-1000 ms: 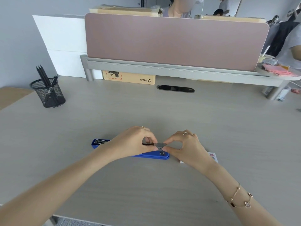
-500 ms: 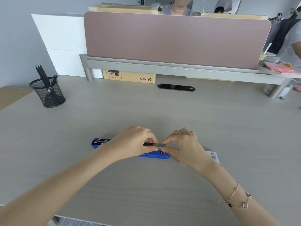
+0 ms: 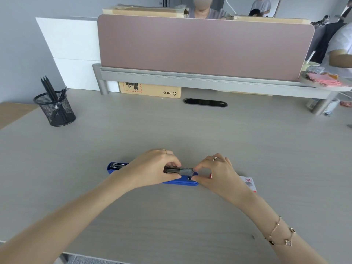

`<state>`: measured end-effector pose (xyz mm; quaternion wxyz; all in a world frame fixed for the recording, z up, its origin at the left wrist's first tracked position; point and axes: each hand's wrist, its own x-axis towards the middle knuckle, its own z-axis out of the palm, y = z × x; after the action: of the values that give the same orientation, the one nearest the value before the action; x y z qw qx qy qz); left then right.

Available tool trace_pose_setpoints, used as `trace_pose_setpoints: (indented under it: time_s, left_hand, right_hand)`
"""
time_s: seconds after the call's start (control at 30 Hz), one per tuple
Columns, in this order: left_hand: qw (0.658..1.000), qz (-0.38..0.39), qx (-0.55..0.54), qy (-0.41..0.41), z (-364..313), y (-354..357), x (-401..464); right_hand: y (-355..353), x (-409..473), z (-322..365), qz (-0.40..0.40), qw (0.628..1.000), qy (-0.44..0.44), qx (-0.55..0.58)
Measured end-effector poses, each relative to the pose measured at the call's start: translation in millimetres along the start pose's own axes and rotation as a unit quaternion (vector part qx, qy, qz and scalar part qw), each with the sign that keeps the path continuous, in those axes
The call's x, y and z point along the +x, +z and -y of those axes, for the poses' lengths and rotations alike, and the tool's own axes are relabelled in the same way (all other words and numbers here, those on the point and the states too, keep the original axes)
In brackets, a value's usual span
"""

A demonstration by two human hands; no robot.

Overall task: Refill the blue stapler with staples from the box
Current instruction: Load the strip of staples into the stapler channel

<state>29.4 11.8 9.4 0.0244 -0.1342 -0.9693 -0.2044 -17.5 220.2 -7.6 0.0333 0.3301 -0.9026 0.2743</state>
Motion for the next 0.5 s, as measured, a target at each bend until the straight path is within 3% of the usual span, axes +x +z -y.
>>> trace_pose_setpoints:
  time_s: [0.5]
  left_hand:
    - [0.996, 0.020, 0.022, -0.081, 78, -30, -54]
  right_hand:
    - [2, -7, -3, 0.032, 0.999, 0.008, -0.003]
